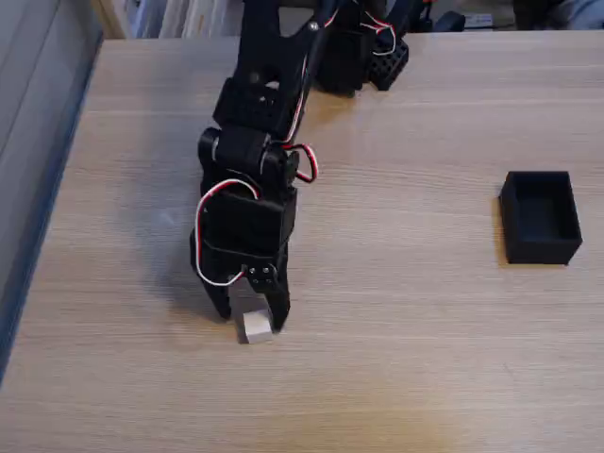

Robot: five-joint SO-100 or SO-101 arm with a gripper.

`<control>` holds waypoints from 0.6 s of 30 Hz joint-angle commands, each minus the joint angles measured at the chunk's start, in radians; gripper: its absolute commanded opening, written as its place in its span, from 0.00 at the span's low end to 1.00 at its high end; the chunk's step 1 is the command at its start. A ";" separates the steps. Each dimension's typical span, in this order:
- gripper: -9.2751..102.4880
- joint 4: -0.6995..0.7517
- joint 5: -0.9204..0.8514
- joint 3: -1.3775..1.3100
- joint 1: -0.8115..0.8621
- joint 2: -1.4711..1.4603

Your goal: Pick a white block and place it in the black box.

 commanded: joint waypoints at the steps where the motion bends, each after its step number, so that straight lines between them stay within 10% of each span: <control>1: 0.32 -0.006 -0.003 -0.038 -0.009 0.005; 18: 0.20 0.006 -0.011 -0.040 -0.020 -0.003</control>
